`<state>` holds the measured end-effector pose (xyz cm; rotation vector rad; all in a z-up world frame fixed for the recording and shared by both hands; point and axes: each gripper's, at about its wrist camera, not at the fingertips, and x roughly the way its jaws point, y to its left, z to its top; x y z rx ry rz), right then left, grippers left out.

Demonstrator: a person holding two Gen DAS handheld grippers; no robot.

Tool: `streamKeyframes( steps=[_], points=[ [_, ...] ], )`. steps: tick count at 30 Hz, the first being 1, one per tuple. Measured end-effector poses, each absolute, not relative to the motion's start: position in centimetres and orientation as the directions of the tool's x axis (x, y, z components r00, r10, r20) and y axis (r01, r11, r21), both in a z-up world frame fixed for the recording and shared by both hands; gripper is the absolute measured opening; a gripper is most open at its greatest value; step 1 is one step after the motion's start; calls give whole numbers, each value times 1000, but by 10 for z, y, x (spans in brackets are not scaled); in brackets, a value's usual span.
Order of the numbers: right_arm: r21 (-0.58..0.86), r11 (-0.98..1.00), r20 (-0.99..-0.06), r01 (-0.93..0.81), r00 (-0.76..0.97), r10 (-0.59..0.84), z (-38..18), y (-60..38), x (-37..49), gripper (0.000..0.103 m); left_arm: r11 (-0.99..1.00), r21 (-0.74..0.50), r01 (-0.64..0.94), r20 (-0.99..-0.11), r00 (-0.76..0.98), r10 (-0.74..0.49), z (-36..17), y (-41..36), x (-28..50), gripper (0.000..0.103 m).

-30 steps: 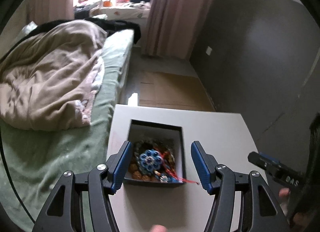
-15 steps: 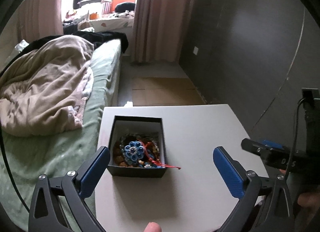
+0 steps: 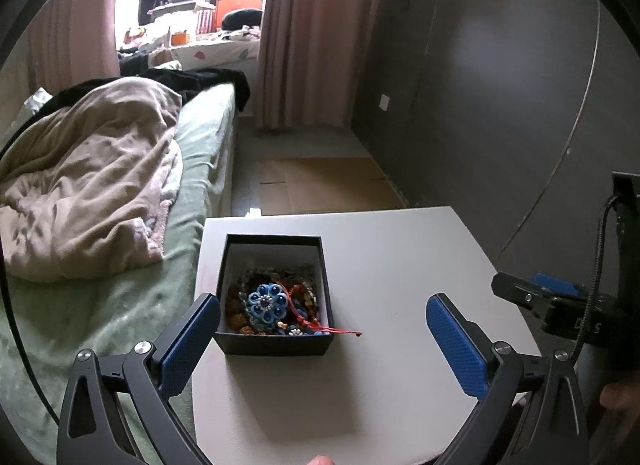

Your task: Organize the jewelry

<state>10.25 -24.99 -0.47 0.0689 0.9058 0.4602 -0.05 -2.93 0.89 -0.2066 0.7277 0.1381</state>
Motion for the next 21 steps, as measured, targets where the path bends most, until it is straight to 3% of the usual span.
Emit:
streamKeyframes(
  steps=[21],
  points=[
    [240,908,-751,-344,527,398,-5,-249,106,103,975,-115,-191,-666,743,67,14,-29,1,102]
  ],
)
